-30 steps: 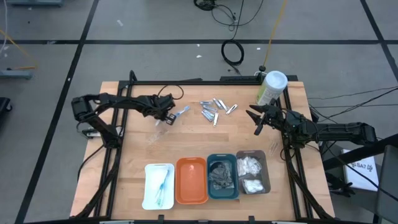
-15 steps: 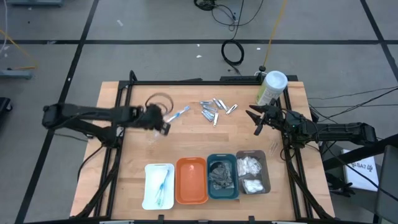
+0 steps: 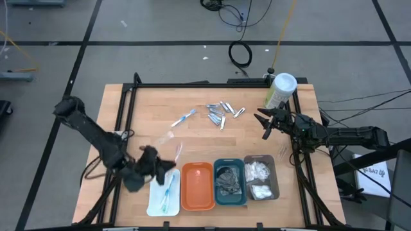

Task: Pick & Place Travel size toiletries
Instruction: Put the orange toothbrush into the white bin

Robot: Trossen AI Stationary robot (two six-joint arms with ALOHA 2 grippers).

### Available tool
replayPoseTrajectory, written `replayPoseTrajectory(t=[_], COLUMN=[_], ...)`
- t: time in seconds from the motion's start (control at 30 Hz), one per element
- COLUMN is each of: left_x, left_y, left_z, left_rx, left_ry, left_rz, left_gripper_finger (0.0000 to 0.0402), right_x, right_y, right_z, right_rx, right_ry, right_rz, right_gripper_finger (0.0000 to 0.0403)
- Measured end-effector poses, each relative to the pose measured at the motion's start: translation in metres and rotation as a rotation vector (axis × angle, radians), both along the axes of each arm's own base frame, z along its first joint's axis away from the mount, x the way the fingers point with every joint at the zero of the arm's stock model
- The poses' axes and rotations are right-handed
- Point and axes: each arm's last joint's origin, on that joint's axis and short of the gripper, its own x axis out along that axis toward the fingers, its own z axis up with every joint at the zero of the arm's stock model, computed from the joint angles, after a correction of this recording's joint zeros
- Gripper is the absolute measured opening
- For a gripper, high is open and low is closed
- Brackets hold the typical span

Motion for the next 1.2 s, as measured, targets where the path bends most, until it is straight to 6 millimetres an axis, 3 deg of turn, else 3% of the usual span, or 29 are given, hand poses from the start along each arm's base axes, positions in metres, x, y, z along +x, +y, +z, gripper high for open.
replayPoseTrajectory(t=[0.33, 0.47, 0.63, 0.8, 1.2], left_x=[0.001, -0.008, -0.022, -0.026, -0.023], left_y=[-0.043, -0.059, -0.081, -0.091, -0.092], left_z=[-0.044, -0.06, -0.069, -0.076, -0.08], left_rx=[-0.144, -0.159, -0.181, -0.226, -0.269], left_ry=[-0.002, -0.055, -0.155, -0.126, -0.007], left_rz=[0.042, 0.094, 0.087, 0.035, -0.048], left_gripper_finger=[0.002, 0.002, 0.002, 0.0024, 0.0185], right_x=[0.0, 0.0, 0.0, 0.0, 0.0], right_y=[0.0, 0.0, 0.0, 0.0, 0.0], right_z=[-0.002, -0.003, -0.003, -0.003, -0.003], right_rx=[0.044, 0.058, 0.059, 0.059, 0.059], right_ry=[-0.007, -0.003, -0.001, 0.002, 0.001], right_rz=[0.0, 0.001, 0.001, 0.002, 0.003], right_gripper_finger=[0.013, 0.013, 0.013, 0.013, 0.013])
